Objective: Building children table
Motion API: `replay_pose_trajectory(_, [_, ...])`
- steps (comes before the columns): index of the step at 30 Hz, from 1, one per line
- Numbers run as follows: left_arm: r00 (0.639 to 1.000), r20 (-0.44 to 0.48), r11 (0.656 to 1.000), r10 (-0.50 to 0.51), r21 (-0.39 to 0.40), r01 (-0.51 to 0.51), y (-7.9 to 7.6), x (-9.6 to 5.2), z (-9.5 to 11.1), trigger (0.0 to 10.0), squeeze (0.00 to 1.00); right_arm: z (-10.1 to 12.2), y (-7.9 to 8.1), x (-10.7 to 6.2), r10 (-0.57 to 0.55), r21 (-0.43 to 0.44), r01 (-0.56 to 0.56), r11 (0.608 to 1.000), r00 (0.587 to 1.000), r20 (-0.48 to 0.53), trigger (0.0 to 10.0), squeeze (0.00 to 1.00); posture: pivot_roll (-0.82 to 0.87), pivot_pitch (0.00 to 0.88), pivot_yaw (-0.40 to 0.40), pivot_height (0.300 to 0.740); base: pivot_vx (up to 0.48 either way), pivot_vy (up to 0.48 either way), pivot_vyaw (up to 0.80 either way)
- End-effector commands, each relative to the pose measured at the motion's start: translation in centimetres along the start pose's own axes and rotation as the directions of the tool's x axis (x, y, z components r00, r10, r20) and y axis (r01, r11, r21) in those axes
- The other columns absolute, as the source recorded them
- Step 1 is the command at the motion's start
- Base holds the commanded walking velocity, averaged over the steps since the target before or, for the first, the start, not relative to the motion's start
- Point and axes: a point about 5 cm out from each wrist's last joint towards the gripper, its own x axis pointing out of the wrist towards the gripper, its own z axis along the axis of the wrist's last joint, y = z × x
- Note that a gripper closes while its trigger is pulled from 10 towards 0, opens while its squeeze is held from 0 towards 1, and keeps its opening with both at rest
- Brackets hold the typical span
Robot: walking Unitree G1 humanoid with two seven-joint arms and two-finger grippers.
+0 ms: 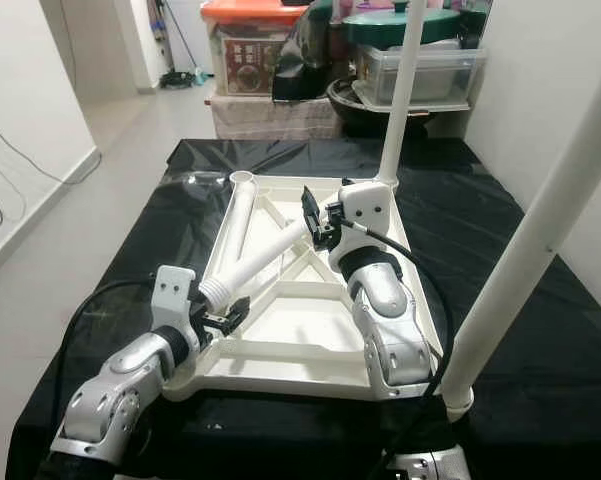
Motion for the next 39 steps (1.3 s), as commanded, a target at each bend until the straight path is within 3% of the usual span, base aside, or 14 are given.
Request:
replay_pose_trajectory(1, [1.0, -0.003, 1.0, 0.009, 0.006, -0.009, 0.6, 0.3, -0.1, 10.0, 0.0, 0.2, -0.1, -0.1, -0.002, 0.002, 0.002, 1.0, 1.0, -0.002, 10.0, 0.0, 0.02, 0.053, -0.004, 0.74, 0.0, 0.0, 0.0])
replay_pose_trajectory(8, [0.999, -0.02, 1.0, 0.03, 0.011, -0.029, 1.9, 0.9, -0.7, 10.0, 0.0, 0.5, 0.0, -0.5, 0.002, 0.002, -0.002, 1.0, 1.0, -0.004, 10.0, 0.0, 0.01, 0.067, 0.006, 0.74, 0.0, 0.0, 0.0])
replay_pose_trajectory(18, [0.999, 0.02, 0.999, 0.033, 0.019, -0.033, 2.7, 1.7, 0.1, 10.0, 0.0, 0.8, 0.0, -1.1, 0.014, -0.007, -0.014, 1.0, 1.0, -0.015, 10.0, 0.0, -0.01, 0.1, 0.003, 0.74, 0.0, 0.0, 0.0])
replay_pose_trajectory(33, [0.998, 0.063, 0.997, 0.028, 0.065, -0.032, 2.9, 2.5, 0.9, 10.0, 0.0, 0.9, 0.0, -1.4, 0.025, -0.021, -0.026, 0.999, 0.999, -0.032, 10.0, 0.0, -0.02, 0.105, 0.0, 0.74, 0.0, 0.0, 0.0])
replay_pose_trajectory(34, [0.998, 0.063, 0.997, 0.026, 0.068, -0.03, 2.9, 2.5, 0.9, 7.5, 0.0, 0.9, 0.0, -1.4, 0.025, -0.022, -0.025, 0.999, 0.999, -0.033, 10.0, 0.0, -0.02, 0.105, 0.001, 0.74, 0.0, 0.0, 0.0])
replay_pose_trajectory(35, [0.998, 0.063, 0.997, 0.026, 0.068, -0.03, 2.9, 2.5, 0.9, 7.5, 0.0, 0.9, 0.0, -1.4, 0.025, -0.022, -0.025, 0.999, 0.999, -0.033, 10.0, 0.0, -0.02, 0.105, 0.001, 0.74, 0.0, 0.0, 0.0])
replay_pose_trajectory(36, [0.998, 0.064, 0.997, 0.024, 0.07, -0.029, 2.9, 2.6, 0.8, 0.0, 0.0, 1.0, 0.0, -1.4, 0.024, -0.024, -0.024, 0.999, 0.999, -0.034, 10.0, 0.0, -0.02, 0.105, 0.002, 0.74, 0.0, 0.0, 0.0])
replay_pose_trajectory(39, [0.998, 0.066, 0.997, 0.017, 0.077, -0.022, 3.0, 2.6, 0.7, 0.0, 0.0, 1.0, -0.1, -1.3, 0.023, -0.026, -0.024, 0.999, 0.999, -0.035, 10.0, 0.0, -0.02, 0.109, 0.002, 0.74, 0.0, 0.0, 0.0])
